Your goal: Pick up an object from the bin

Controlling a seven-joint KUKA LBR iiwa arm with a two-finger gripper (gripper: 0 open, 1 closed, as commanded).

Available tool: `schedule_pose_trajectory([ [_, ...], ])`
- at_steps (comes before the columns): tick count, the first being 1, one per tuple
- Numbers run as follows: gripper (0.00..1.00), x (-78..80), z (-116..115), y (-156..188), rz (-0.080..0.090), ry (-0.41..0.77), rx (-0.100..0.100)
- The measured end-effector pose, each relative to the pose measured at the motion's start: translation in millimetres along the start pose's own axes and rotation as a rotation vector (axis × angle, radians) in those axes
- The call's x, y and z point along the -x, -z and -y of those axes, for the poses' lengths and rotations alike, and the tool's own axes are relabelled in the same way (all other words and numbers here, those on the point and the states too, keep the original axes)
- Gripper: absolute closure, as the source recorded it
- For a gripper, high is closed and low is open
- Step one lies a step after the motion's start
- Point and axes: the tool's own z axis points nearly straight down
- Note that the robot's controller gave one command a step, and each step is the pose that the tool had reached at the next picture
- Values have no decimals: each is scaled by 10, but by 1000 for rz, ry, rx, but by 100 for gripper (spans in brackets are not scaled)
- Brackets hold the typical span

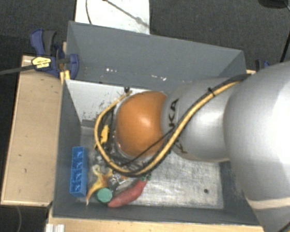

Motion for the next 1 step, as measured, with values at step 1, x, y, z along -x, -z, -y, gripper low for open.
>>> schedule_pose_trajectory([
  [1,100,49,-54,1102,-9,-39,0],
])
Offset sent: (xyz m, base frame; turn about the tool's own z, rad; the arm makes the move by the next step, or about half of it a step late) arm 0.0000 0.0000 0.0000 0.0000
